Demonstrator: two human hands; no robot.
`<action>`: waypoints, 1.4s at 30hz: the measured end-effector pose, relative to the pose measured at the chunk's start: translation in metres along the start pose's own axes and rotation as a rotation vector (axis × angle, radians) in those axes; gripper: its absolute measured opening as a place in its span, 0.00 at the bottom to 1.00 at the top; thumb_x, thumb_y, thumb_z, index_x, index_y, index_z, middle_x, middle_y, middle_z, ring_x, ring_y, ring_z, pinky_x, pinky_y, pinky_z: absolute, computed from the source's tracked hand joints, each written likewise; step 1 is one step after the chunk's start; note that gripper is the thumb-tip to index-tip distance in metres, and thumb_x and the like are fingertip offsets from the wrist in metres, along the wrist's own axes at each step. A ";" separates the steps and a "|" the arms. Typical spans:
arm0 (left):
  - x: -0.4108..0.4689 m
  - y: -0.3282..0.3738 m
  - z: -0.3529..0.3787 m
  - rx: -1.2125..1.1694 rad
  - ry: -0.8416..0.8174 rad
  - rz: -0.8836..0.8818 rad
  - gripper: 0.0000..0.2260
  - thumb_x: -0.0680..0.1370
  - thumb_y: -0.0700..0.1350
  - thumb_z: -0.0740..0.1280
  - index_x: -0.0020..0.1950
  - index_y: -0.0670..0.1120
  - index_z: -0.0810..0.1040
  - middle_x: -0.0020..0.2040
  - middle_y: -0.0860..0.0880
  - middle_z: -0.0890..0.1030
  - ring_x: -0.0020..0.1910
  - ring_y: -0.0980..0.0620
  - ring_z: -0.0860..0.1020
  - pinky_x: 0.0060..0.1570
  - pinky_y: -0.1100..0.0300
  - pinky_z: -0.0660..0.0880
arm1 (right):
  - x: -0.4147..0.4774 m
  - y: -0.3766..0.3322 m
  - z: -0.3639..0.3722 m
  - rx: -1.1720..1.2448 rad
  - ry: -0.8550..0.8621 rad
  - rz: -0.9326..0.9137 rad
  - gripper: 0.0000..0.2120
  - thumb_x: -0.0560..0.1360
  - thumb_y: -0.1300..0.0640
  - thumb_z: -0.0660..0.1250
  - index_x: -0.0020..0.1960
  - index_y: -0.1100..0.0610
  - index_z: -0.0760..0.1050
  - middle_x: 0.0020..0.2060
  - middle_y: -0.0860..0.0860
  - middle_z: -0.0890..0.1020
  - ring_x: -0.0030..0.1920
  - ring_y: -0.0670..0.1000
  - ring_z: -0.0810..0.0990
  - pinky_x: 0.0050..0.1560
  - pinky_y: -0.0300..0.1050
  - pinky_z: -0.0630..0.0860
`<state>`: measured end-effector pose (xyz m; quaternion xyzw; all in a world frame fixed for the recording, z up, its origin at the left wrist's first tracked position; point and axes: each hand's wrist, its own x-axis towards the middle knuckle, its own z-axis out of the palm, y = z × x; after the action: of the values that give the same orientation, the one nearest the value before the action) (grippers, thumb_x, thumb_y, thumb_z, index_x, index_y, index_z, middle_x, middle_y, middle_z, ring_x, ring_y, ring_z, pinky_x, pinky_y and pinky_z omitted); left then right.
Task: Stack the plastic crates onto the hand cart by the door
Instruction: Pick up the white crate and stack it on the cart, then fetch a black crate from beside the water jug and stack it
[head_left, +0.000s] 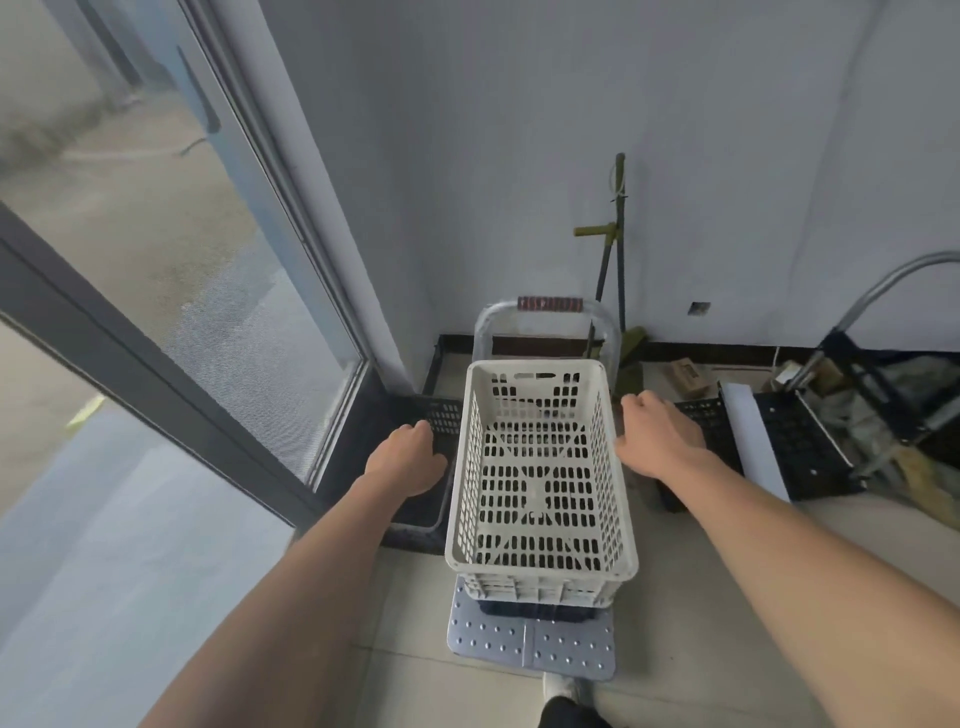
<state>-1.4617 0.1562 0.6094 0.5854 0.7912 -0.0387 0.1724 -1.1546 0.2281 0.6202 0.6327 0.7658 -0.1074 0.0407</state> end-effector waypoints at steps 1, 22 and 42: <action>-0.007 -0.001 -0.002 -0.006 0.006 0.006 0.13 0.78 0.48 0.64 0.61 0.45 0.72 0.51 0.49 0.76 0.47 0.47 0.77 0.49 0.50 0.80 | -0.009 -0.002 -0.002 0.000 0.010 -0.006 0.21 0.77 0.52 0.65 0.68 0.56 0.69 0.62 0.54 0.74 0.59 0.55 0.76 0.50 0.52 0.79; -0.109 0.023 -0.009 0.058 0.129 0.078 0.09 0.78 0.46 0.63 0.57 0.46 0.71 0.49 0.49 0.73 0.43 0.49 0.74 0.38 0.56 0.71 | -0.130 0.001 -0.029 -0.041 0.082 0.018 0.22 0.79 0.53 0.63 0.71 0.56 0.66 0.66 0.54 0.72 0.65 0.56 0.72 0.52 0.51 0.76; -0.147 0.220 -0.028 0.034 0.181 0.127 0.06 0.76 0.45 0.62 0.51 0.44 0.71 0.41 0.51 0.75 0.37 0.50 0.76 0.31 0.57 0.72 | -0.157 0.183 -0.072 0.015 0.117 0.007 0.24 0.78 0.52 0.63 0.72 0.57 0.66 0.68 0.55 0.71 0.67 0.58 0.71 0.54 0.53 0.76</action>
<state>-1.2237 0.0982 0.7134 0.6382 0.7642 0.0118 0.0926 -0.9397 0.1249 0.7006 0.6407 0.7639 -0.0760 -0.0086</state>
